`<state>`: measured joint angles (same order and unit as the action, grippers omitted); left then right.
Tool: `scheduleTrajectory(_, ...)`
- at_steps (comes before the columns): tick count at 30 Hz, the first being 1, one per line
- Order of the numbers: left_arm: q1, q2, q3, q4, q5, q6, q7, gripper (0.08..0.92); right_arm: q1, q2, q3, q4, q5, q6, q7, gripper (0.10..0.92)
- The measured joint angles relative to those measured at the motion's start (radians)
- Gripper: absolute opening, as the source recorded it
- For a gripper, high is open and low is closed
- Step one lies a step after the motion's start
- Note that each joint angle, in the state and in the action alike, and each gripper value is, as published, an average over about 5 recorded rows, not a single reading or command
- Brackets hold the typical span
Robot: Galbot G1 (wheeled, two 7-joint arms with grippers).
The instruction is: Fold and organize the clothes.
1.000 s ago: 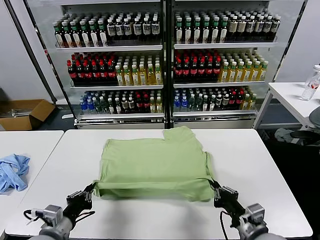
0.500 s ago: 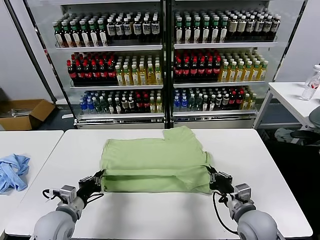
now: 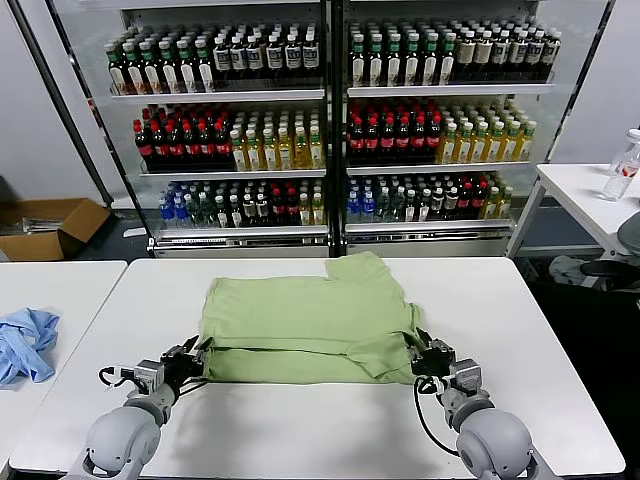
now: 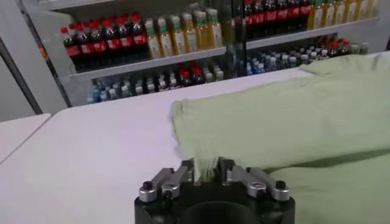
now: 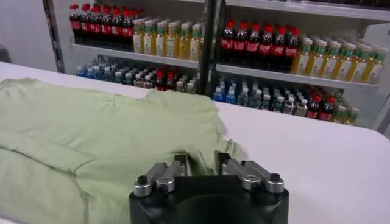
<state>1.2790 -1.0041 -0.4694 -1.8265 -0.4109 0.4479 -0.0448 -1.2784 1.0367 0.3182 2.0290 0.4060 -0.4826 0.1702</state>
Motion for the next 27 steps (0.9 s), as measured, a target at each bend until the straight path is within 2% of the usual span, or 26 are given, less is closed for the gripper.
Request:
scheduleTrajectory(8, 0.101, 0.016, -0.027, -0.107, -0.056, 0.048, -0.032, 0.710, -0.067, 0.011, 0.009, 0.026, 0.007, 0.008, 0.025, 0.792)
scheduleTrajectory(12, 0.135, 0.010, -0.031, -0.129, -0.067, 0.068, -0.046, 0.803, -0.074, 0.023, 0.002, 0.014, 0.011, 0.010, 0.032, 0.820)
scheduleTrajectory(15, 0.147, 0.005, -0.034, -0.134, -0.074, 0.078, -0.056, 0.819, -0.074, 0.031, -0.004, -0.001, 0.018, 0.010, 0.033, 0.819)
scheduleTrajectory(19, 0.153, 0.000, -0.036, -0.134, -0.082, 0.087, -0.066, 0.775, -0.068, 0.039, -0.013, -0.023, 0.034, 0.009, 0.034, 0.752)
scheduleTrajectory(27, 0.157, -0.001, -0.038, -0.136, -0.094, 0.096, -0.074, 0.559, -0.062, 0.048, -0.018, -0.054, 0.060, 0.008, 0.036, 0.529)
